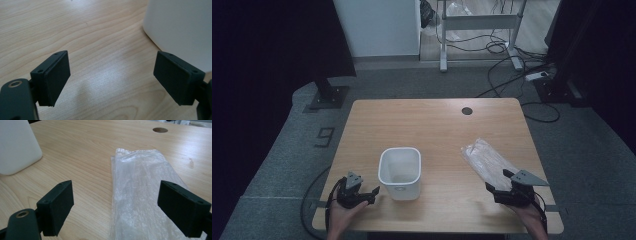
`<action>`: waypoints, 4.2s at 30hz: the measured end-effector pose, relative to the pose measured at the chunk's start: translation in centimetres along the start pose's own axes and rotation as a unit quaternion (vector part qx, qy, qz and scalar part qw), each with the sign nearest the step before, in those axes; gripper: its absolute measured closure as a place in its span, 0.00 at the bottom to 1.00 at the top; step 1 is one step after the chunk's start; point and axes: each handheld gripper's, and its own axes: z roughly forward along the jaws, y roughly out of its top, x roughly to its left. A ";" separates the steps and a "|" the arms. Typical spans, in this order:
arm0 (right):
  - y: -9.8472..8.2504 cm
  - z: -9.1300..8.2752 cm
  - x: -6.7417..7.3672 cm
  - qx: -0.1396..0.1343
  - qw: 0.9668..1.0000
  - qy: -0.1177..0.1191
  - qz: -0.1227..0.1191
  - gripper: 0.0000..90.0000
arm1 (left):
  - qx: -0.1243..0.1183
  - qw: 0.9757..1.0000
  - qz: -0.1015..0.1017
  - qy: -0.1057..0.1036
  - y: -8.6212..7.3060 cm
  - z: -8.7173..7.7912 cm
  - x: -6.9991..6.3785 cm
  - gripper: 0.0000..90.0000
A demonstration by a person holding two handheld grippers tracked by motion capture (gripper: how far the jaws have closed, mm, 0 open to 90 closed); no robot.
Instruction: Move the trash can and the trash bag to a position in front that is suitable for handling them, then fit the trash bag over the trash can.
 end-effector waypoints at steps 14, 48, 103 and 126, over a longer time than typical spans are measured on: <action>-0.2 -0.7 -0.5 -0.011 1.000 -0.021 0.002 0.15 | -0.035 0.993 0.065 -0.096 0.4 -3.7 -1.4 0.15; -0.4 -1.0 0.3 -0.013 1.000 -0.011 0.012 0.15 | -0.062 0.975 0.156 -0.145 5.5 2.6 -7.4 0.16; -1.7 -3.7 0.3 -0.008 0.998 -0.060 0.026 0.14 | -0.092 0.984 0.112 -0.105 8.9 5.8 -9.8 0.16; -2.9 2.2 -1.2 0.138 0.986 -0.083 0.031 0.15 | -0.077 0.993 0.057 -0.064 6.0 3.5 -6.7 0.16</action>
